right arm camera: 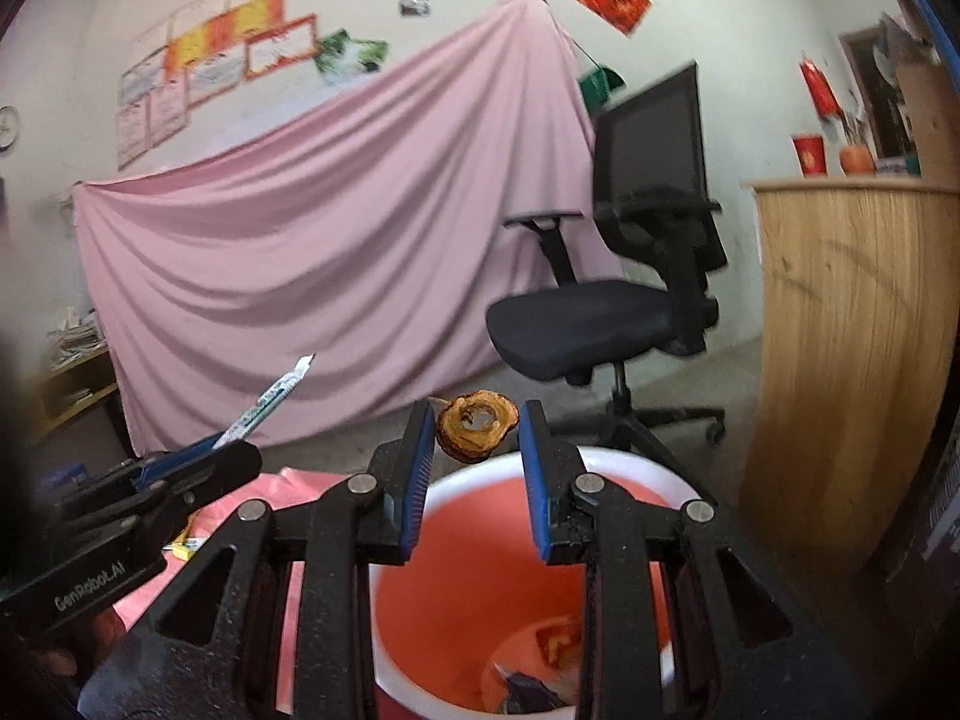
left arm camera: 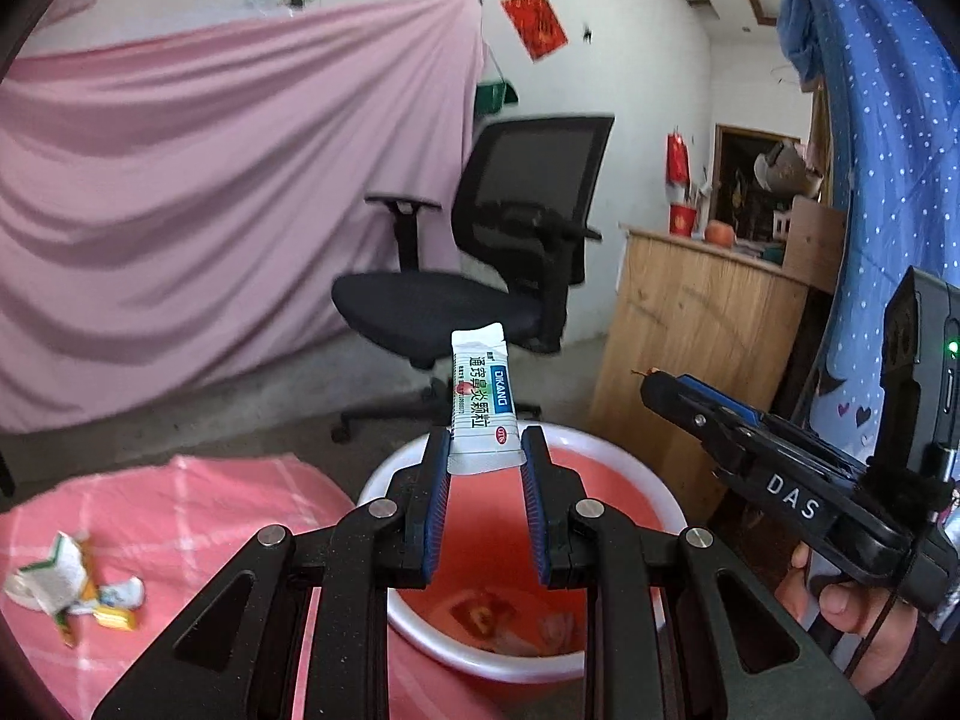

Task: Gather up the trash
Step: 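Carry the tube and peel over the bucket and open both tools to drop them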

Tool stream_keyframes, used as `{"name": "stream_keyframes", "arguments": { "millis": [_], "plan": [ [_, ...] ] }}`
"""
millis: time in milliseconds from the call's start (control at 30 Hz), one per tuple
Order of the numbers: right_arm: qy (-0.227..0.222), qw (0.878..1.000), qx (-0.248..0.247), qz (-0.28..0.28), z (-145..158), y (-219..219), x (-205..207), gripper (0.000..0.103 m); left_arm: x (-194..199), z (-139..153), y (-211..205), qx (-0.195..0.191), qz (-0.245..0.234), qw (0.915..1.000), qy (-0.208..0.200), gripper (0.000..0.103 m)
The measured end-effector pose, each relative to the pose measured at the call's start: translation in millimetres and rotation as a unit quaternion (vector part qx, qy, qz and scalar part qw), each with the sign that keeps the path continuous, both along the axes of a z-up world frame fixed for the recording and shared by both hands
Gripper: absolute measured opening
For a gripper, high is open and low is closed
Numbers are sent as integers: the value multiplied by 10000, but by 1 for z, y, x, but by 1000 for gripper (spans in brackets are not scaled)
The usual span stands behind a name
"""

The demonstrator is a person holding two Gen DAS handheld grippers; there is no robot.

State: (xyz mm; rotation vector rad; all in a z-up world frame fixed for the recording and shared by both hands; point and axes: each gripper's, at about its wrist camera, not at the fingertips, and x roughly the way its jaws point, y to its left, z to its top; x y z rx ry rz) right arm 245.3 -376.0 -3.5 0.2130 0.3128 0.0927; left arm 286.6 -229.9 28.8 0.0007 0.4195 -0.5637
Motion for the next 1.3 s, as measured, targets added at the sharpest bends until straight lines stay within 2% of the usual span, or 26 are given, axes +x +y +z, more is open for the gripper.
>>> {"name": "stream_keyframes", "arguments": {
  "millis": [300,500,567,633,767,833,933,1067,1167,1300],
  "plan": [
    [638,9977,217,-109,-18,-15,16,49,17,-19,-11,211,-72,9972,714,19],
    [823,9961,270,-152,-23,-20,23,50,26,-22,-8,83,-56,9945,1047,20],
    [855,9958,274,-156,-24,-19,24,50,27,-23,-4,19,-32,9934,1147,23],
    [875,9957,265,-157,-24,-18,25,50,27,-22,2,-30,56,9929,1186,31],
    [864,9959,238,-140,-22,-15,25,50,23,-18,18,-127,236,9934,1114,31],
    [823,9963,222,-119,-20,-13,26,51,19,-16,27,-140,355,9939,1030,34],
    [724,9972,195,-72,-16,-9,26,58,11,-10,45,-235,610,9941,862,45],
    [472,9988,158,34,-5,4,23,67,1,-1,70,-378,954,9928,611,48],
    [231,9996,120,133,5,18,20,75,-9,8,93,-471,1302,9896,381,60],
    [-188,9994,65,279,18,40,14,91,-24,16,124,-525,1796,9823,3,88]
  ]
}}
